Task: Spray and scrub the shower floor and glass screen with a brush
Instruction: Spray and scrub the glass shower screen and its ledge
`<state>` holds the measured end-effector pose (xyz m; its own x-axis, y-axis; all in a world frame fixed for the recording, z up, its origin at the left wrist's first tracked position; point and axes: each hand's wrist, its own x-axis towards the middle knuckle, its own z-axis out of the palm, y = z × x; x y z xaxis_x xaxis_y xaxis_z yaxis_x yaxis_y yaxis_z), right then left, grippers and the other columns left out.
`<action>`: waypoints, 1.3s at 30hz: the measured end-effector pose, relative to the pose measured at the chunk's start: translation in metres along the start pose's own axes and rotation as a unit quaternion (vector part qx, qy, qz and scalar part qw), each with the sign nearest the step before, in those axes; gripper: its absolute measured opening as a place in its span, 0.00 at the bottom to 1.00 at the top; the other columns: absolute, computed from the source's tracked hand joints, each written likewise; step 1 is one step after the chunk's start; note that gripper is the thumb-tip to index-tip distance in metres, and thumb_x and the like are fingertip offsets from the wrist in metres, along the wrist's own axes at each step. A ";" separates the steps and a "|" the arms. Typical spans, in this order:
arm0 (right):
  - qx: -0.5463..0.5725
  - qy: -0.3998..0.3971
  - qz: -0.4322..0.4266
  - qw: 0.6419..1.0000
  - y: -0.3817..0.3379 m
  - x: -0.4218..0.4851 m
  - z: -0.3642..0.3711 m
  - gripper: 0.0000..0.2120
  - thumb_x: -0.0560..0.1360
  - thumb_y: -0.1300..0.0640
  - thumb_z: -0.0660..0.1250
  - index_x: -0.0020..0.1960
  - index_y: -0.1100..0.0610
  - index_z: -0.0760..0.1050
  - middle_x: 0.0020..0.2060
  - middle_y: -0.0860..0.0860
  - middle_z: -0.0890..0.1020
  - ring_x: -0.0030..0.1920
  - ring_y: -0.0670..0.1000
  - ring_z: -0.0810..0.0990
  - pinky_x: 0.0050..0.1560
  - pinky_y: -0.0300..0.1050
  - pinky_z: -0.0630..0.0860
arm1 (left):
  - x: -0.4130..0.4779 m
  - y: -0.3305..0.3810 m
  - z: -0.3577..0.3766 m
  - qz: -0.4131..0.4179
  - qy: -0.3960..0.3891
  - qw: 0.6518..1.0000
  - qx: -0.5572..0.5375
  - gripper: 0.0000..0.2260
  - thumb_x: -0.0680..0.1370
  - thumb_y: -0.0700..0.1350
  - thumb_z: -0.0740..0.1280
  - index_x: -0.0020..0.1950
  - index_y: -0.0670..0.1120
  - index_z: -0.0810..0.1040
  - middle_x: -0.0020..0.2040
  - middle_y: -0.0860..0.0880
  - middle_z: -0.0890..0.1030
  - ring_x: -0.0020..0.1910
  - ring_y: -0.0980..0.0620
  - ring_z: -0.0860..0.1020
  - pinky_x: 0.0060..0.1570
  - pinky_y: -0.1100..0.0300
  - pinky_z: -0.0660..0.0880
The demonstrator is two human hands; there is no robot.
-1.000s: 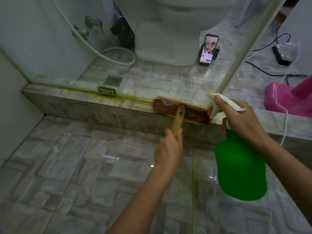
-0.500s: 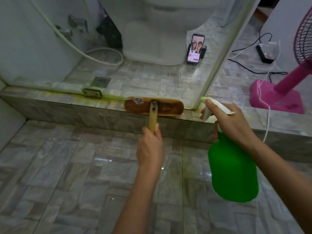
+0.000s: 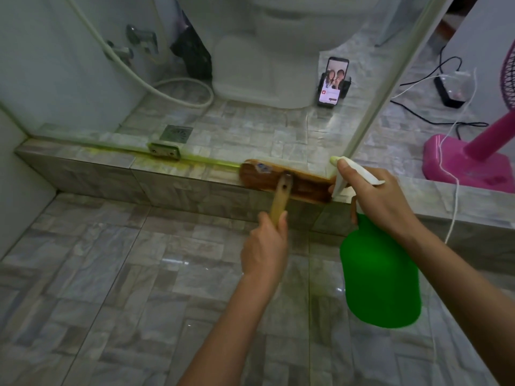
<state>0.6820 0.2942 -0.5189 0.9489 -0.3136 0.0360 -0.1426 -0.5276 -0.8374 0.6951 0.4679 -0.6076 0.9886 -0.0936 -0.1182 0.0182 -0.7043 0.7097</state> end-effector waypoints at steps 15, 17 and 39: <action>-0.017 -0.050 -0.021 0.998 -0.037 0.003 0.058 0.25 0.80 0.40 0.60 0.42 0.59 0.83 0.41 0.55 0.86 0.20 0.54 0.78 0.31 0.53 0.79 | 0.035 -0.077 -0.086 -0.072 0.111 0.991 0.011 0.23 0.80 0.61 0.48 0.54 0.43 0.71 0.42 0.43 0.78 0.39 0.44 0.77 0.35 0.54 0.72; -0.023 -0.061 -0.032 0.997 -0.045 0.007 0.073 0.24 0.80 0.40 0.60 0.42 0.58 0.83 0.41 0.57 0.86 0.21 0.54 0.79 0.32 0.54 0.79 | 0.040 -0.085 -0.099 -0.042 0.100 0.993 0.050 0.22 0.81 0.60 0.49 0.53 0.43 0.71 0.40 0.46 0.76 0.37 0.45 0.74 0.35 0.55 0.69; 0.044 -0.128 -0.070 0.988 -0.082 0.034 0.135 0.31 0.73 0.32 0.58 0.40 0.61 0.81 0.39 0.67 0.83 0.19 0.56 0.77 0.32 0.56 0.78 | 0.085 -0.177 -0.167 -0.064 0.176 0.981 0.044 0.24 0.78 0.64 0.50 0.45 0.46 0.75 0.35 0.48 0.77 0.35 0.48 0.77 0.30 0.58 0.69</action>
<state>0.7638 0.4337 -0.5228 0.9993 -0.0261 0.0258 0.0102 -0.4784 -0.8781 0.8014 0.7025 -0.6272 0.9696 0.2381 0.0565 0.1480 -0.7544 0.6395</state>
